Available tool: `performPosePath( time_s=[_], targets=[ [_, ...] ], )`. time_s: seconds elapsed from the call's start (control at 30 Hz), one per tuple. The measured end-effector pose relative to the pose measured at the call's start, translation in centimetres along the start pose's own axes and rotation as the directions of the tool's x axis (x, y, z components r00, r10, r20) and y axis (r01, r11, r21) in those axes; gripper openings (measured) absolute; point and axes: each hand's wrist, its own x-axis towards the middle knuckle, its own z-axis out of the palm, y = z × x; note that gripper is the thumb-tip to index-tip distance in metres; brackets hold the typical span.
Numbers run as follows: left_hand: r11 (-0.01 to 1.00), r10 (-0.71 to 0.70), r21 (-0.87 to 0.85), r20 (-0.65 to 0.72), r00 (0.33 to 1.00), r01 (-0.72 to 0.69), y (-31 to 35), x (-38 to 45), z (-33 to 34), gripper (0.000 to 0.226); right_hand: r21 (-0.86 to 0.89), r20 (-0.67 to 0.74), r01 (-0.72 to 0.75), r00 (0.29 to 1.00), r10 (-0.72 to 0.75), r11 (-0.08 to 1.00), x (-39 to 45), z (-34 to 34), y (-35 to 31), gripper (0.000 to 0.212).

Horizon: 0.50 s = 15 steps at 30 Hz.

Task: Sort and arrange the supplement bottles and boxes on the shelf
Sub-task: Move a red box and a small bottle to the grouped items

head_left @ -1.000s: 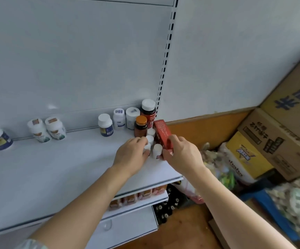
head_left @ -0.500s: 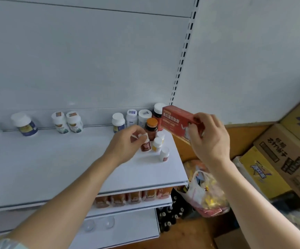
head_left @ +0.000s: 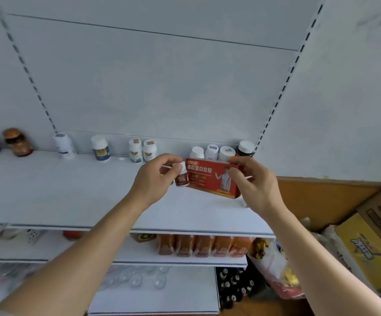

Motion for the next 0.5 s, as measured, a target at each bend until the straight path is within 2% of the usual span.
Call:
performPosePath(
  time_s=[0.2,0.37,0.5],
  targets=[
    [0.999,-0.041,-0.013,-0.070,0.997,0.040,-2.1,-4.1,-8.1,0.011,0.046,0.051,0.007,0.999,-0.009,0.999,-2.3,5.9,-5.4,0.019],
    [0.997,-0.080,0.004,-0.148,0.986,0.082,-4.6,-8.5,-15.4,0.010,0.036,0.253,0.049,0.966,-0.056,0.998,-4.8,12.1,-9.9,0.031],
    [0.993,-0.110,0.018,-0.240,0.965,0.117,-6.9,-11.6,-21.1,0.008,0.057,0.351,0.134,0.925,-0.146,0.989,-6.2,17.7,-12.8,0.037]
  ],
)
